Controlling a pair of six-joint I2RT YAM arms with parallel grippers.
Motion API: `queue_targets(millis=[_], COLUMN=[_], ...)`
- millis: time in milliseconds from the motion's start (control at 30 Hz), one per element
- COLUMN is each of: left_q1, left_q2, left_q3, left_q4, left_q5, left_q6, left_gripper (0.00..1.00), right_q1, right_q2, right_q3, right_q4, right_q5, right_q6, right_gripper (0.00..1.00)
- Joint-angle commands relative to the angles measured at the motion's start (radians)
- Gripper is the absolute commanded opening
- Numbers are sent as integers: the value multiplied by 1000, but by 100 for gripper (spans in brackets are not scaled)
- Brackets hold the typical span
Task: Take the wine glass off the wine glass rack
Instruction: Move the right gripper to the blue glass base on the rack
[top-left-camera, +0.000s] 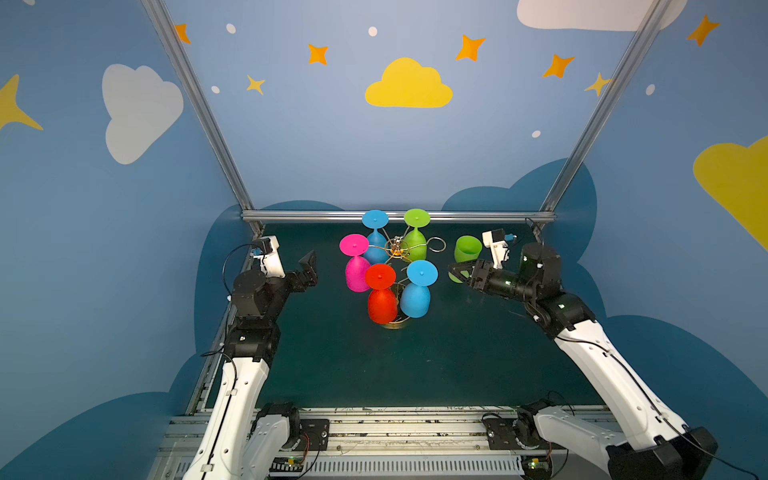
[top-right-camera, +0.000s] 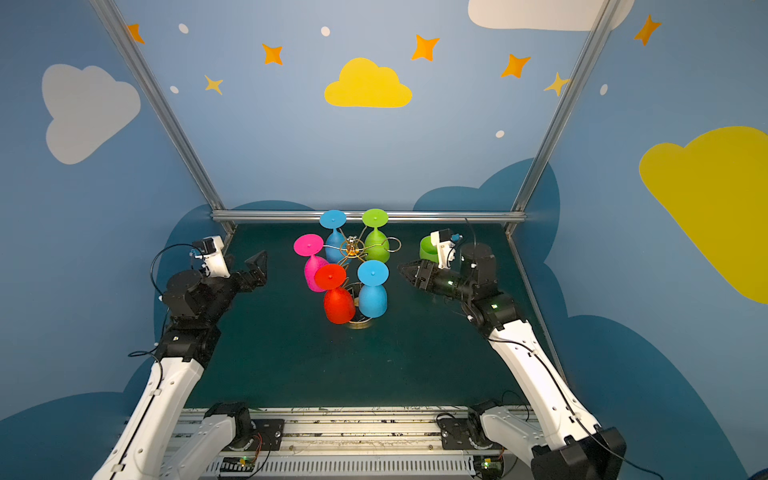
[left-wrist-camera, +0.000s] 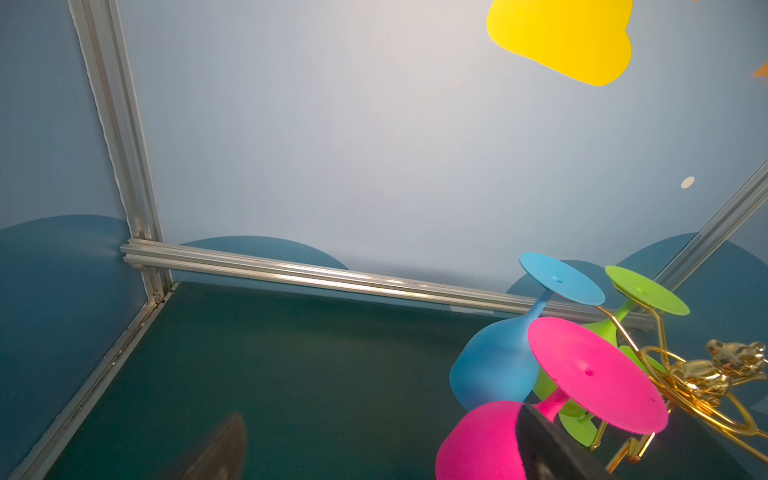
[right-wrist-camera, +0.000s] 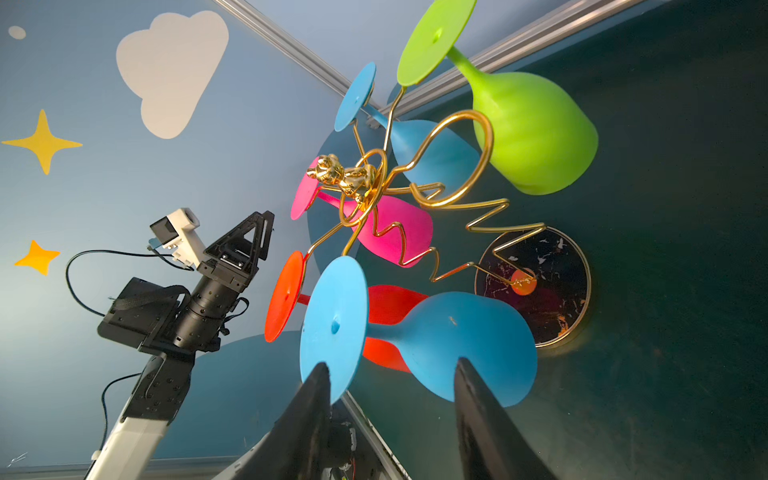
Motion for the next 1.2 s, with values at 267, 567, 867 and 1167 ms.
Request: queue_targets(millis=[267,567,867,1167], left_q1=[5,5,6,5], left_q2=[-20,-22,-27,-29], left_q3=[-15,-16,-16,-17], left_q4=[27,29,27,27], left_q5=[11,12,11,12], left_q6=[-6,-8,-7,-8], left_gripper=[100,100,100,100], right_q1=[67,89,96,97], right_q2=[74,108,102,79], right_q3=[20,43,54,64], right_q4=[95,91,88,96], right_q5=[-21,-30,-24,-14], right_q6=[56,53,60,72], right_gripper=[46,38,7,0])
